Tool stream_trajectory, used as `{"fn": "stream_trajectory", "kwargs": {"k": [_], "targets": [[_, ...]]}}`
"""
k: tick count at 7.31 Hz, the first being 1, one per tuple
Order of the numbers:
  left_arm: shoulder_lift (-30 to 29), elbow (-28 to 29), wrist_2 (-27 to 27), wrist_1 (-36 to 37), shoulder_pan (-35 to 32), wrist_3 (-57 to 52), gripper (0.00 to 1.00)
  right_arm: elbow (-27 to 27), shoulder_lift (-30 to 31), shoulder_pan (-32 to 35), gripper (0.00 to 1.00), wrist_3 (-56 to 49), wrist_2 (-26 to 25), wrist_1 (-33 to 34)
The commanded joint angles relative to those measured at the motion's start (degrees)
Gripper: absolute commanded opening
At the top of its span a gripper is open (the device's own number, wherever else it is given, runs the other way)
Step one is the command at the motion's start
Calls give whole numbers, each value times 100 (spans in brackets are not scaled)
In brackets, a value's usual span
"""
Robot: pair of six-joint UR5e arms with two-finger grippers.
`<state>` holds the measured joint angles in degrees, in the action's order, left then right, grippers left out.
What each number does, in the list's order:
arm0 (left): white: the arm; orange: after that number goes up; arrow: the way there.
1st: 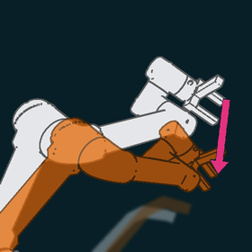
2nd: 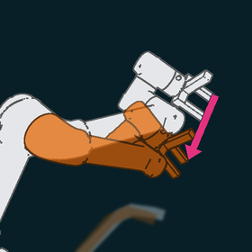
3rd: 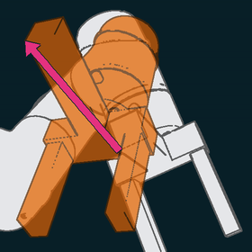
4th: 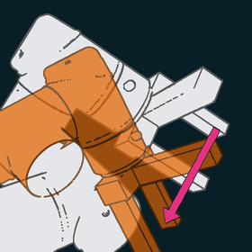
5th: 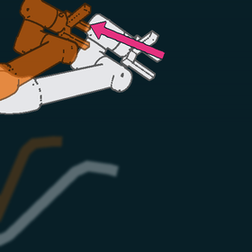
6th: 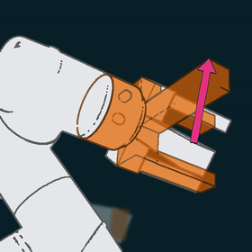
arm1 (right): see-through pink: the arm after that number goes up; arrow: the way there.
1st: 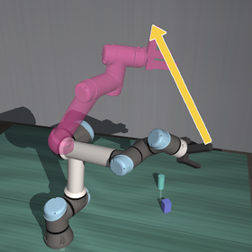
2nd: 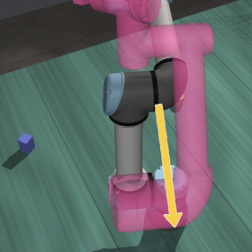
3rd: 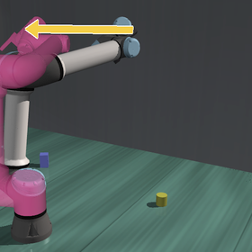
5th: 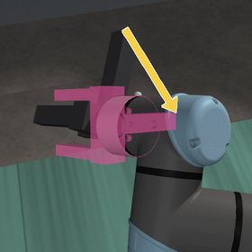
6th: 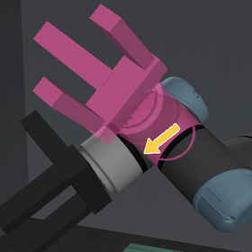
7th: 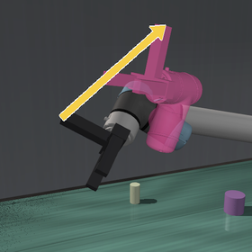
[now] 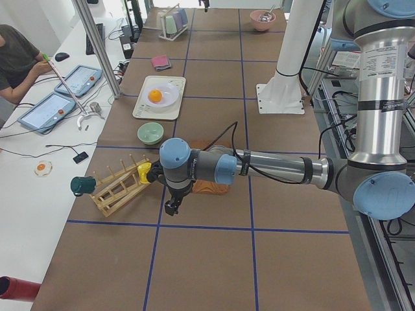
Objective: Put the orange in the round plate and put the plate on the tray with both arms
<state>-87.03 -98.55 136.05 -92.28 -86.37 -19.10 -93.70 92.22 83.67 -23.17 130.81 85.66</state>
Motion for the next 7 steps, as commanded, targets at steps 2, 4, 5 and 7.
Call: {"fn": "stream_trajectory", "kwargs": {"k": [2, 4, 5, 7], "targets": [[20, 134, -8, -52, 6, -23, 99, -122, 60, 184, 100, -73, 128, 47], [-120, 240, 0, -18, 15, 3, 99, -420, -123, -69, 99, -82, 146, 563], [-164, 370, -8, -44, 15, 3, 99, -517, -90, -27, 100, -82, 181, 626], [-278, 389, 0, -44, 15, 20, 99, -518, -72, -114, 99, -99, 217, 724]]}}
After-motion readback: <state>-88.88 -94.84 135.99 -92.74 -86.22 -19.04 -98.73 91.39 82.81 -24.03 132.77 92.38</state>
